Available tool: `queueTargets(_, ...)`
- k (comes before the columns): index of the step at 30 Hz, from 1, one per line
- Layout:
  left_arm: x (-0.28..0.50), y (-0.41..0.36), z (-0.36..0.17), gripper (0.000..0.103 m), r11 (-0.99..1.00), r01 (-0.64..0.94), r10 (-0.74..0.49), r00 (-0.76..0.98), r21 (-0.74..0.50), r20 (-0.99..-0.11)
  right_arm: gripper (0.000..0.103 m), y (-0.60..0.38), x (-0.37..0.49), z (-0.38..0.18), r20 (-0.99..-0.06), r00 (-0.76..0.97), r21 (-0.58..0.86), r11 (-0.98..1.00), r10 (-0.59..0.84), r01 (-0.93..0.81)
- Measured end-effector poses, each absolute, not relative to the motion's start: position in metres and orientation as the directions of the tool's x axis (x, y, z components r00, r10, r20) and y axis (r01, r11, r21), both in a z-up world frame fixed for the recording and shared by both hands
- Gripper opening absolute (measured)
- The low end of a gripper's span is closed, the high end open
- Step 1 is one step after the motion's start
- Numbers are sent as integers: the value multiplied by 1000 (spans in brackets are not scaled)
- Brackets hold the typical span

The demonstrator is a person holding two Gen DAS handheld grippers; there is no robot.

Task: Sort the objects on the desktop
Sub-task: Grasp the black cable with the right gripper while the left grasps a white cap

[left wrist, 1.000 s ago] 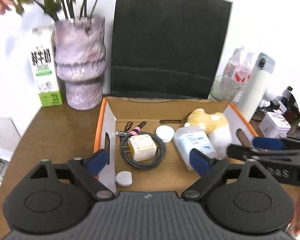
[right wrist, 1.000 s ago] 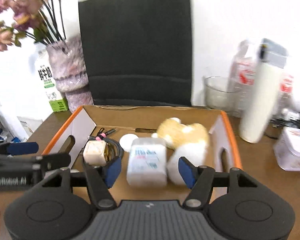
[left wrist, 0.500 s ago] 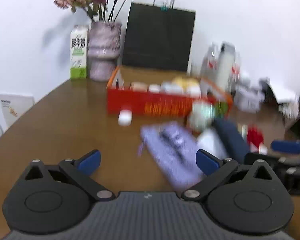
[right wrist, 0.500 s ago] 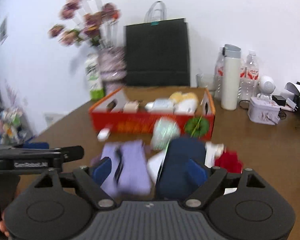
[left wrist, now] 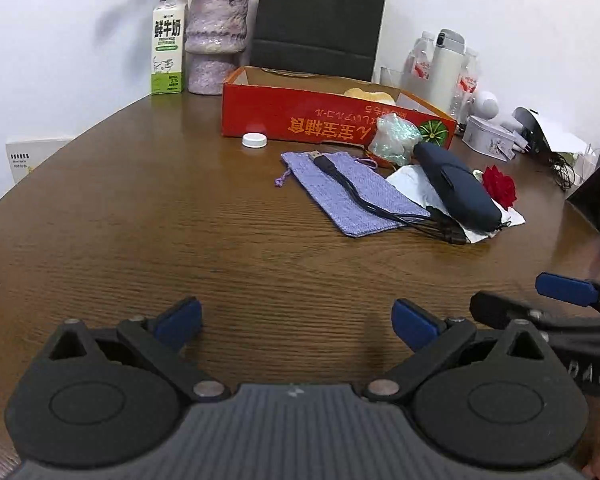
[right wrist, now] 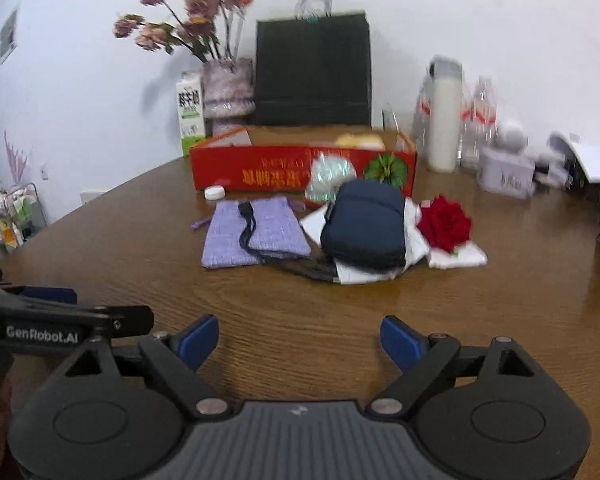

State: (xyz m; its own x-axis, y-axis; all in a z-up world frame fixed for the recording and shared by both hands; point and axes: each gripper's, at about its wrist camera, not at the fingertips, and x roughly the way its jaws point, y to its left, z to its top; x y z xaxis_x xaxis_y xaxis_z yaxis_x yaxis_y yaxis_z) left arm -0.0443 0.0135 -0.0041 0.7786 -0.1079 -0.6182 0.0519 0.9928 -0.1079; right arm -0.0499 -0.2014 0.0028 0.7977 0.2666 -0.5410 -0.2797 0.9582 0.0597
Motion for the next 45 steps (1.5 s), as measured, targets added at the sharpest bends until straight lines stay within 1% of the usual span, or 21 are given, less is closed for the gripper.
queueTargets(4,-46,13,-5,103,991,81,-132,774,-110,-619,87,-217,-42,-1,-552,789,153,963,270,-223)
queueTargets(8,-45,11,-5,103,990,95,-142,773,-109,-619,85,-218,-38,-4,-566,779,158,963,269,-217)
queueTargets(10,-40,15,-1,103,987,103,-156,793,-122,-588,81,-217,-39,-2,-558,782,152,960,278,-233)
queueTargets(12,-29,24,9,103,992,71,-116,827,-102,-550,77,-214,-36,4,-539,786,153,953,302,-261)
queueTargets(14,-5,34,19,103,997,32,-66,858,-75,-510,64,-205,-24,15,-528,777,151,939,342,-310)
queueTargets(15,8,39,23,103,997,15,-48,868,-69,-495,55,-199,-15,21,-523,773,150,931,359,-332)
queueTargets(16,23,45,26,103,997,9,-43,871,-71,-490,51,-192,-3,27,-514,769,140,921,381,-363)
queueTargets(18,58,55,30,103,993,28,-81,861,-112,-502,39,-178,25,35,-507,764,116,910,399,-398)
queueTargets(19,79,61,32,101,988,57,-123,851,-143,-511,31,-169,43,36,-514,755,110,904,408,-414)
queueTargets(21,114,68,34,97,983,59,-141,845,-172,-516,22,-151,81,36,-537,726,107,888,430,-447)
queueTargets(24,165,69,28,81,991,26,-95,833,-133,-546,21,-124,125,25,-576,696,56,870,430,-490)
queueTargets(25,176,68,24,74,992,12,-83,823,-130,-562,21,-116,136,20,-595,686,39,868,418,-495)
queueTargets(28,199,64,6,67,991,18,-97,786,-134,-611,21,-105,156,5,-627,661,49,868,412,-494)
queueTargets(29,201,63,0,60,990,16,-99,783,-138,-615,21,-104,157,1,-632,654,57,867,416,-496)
queueTargets(30,199,62,-5,58,992,12,-87,793,-128,-603,21,-103,156,-3,-625,659,54,865,419,-499)
queueTargets(31,196,60,-7,46,995,-4,-55,799,-97,-598,22,-104,152,-7,-605,674,39,861,424,-507)
queueTargets(32,195,58,-6,28,997,-2,-46,797,-79,-603,21,-104,151,-8,-602,676,33,859,425,-511)
queueTargets(34,192,56,-6,29,998,7,-47,799,-70,-599,14,-106,150,-8,-599,680,38,863,423,-503)
queueTargets(39,172,61,6,29,996,-29,-29,793,-86,-609,13,-111,141,2,-559,717,46,879,417,-475)
queueTargets(43,106,70,35,29,980,-6,-101,847,-200,-522,13,-135,111,38,-449,776,120,890,443,-439)
queueTargets(45,72,65,40,29,977,16,-123,861,-215,-493,12,-149,88,53,-380,799,163,884,466,-437)
